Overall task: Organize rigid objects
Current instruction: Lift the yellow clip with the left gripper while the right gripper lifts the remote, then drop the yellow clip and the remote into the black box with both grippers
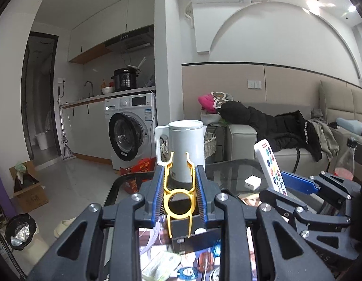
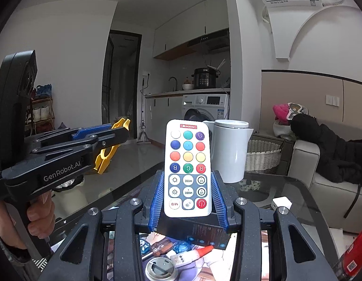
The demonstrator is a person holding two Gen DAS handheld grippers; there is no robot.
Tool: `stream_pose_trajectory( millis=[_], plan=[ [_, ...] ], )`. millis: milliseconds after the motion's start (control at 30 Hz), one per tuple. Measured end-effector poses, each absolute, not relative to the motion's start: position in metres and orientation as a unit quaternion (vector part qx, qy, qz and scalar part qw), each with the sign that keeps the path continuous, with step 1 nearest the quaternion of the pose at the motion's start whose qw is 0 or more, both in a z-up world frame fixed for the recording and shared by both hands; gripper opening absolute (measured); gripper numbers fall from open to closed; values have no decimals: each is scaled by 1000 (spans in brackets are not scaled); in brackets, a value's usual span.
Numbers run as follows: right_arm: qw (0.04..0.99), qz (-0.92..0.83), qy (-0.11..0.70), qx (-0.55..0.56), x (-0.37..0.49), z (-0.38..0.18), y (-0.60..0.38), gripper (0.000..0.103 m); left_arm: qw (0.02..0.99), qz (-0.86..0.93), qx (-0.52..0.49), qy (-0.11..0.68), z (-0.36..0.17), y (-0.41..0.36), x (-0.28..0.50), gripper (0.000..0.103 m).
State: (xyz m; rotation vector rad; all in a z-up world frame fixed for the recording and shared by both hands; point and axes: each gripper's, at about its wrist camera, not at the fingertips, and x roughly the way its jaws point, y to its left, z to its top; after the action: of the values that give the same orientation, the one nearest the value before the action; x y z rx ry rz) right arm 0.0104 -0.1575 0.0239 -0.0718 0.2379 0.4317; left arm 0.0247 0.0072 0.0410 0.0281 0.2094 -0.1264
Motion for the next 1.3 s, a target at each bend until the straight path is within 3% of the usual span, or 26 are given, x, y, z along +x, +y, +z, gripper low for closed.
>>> stream_pose_trajectory(
  millis=[233,567,733,1100,1300],
  plan=[
    [976,191,96,-29,48,47,-150,39,991,-42,-24,121,43,14,76,24],
    [977,172,130,-12,109,45,-144,39,989,-40,-38,134,26,8,118,24],
    [968,170,182,-10,135,31,-143,39,984,-42,-46,166,16,7,136,24],
    [917,158,364,-20,200,-38,-141,39,929,-89,-38,357,-45,-18,195,24],
    [886,165,432,-21,217,-70,-145,39,904,-94,-24,416,-71,-28,204,24]
  ],
)
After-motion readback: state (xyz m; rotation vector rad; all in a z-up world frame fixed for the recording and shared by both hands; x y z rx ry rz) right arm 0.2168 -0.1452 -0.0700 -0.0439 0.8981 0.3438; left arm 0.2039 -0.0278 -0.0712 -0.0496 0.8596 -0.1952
